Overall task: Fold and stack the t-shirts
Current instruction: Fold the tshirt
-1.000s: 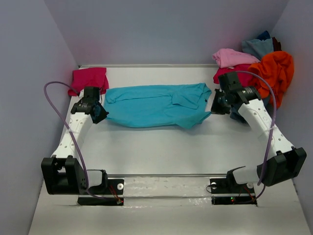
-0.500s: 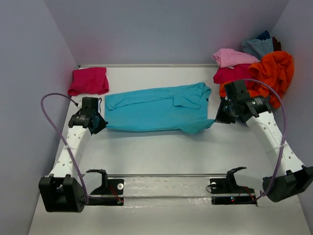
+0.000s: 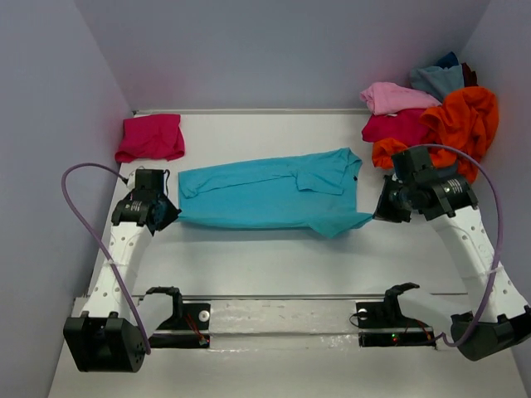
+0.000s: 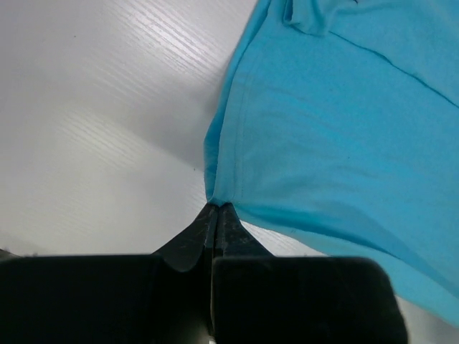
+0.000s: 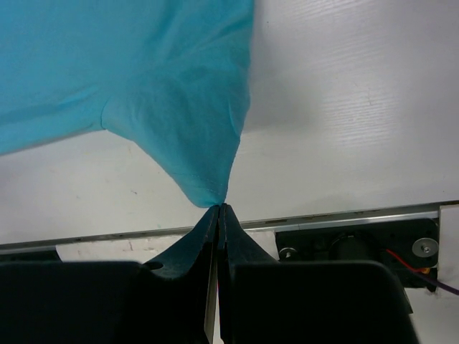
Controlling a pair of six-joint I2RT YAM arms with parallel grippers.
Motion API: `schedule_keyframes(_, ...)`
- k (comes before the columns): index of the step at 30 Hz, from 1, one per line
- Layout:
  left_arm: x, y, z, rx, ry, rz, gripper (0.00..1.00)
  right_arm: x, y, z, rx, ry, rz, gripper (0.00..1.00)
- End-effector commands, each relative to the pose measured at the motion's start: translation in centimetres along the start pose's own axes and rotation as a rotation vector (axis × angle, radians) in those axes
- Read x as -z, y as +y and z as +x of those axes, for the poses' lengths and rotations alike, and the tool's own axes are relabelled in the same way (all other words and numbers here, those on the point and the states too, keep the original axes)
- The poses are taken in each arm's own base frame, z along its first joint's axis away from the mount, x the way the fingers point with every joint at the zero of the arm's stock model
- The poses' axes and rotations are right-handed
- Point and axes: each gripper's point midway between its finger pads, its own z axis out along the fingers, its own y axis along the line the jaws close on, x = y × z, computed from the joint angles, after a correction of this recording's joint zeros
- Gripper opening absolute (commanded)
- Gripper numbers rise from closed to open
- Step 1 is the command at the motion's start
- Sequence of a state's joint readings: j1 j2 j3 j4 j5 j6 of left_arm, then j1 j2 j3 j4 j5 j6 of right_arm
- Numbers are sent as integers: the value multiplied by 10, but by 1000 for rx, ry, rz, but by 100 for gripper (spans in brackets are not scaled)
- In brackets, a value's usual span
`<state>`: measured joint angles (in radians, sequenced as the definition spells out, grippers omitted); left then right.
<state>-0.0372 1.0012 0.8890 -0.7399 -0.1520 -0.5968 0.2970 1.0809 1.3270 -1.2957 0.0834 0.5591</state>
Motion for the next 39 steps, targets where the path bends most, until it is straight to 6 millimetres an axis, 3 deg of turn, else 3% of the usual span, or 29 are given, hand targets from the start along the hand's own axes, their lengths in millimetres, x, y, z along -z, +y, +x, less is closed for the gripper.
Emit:
schedule_keyframes(1, 4, 12, 1, 16, -15, -30, 6, 18, -5, 3, -9, -24, 1, 7)
schedule_keyframes(6, 2, 9, -3, 11, -14, -22, 6, 21, -8, 0, -13, -39, 17, 7)
schedule_keyframes(9, -4, 7, -9, 0, -8, -32, 6, 12, -8, -7, -13, -43, 47, 7)
schedule_keyframes(12, -12, 0, -21, -11, -15, -34, 6, -1, -6, -23, -15, -69, 91, 7)
schedule_keyframes(18, -30, -17, -46, -32, -12, -25, 6, -29, 19, -63, 0, -105, 86, 7)
schedule_keyframes(21, -37, -32, -63, -42, -29, -7, 6, -44, 35, -89, 17, -129, 89, 7)
schedule_keyframes(24, -40, -47, -82, -47, -49, 17, 6, -55, 43, -102, 35, -131, 95, 7)
schedule_keyframes(28, -60, -62, -95, -44, -25, 28, 6, -78, 52, -127, 32, -131, 103, 7)
schedule_keyframes(39, -110, -81, -105, -65, 40, 5, 6, -123, 58, -177, 9, -120, 117, 7)
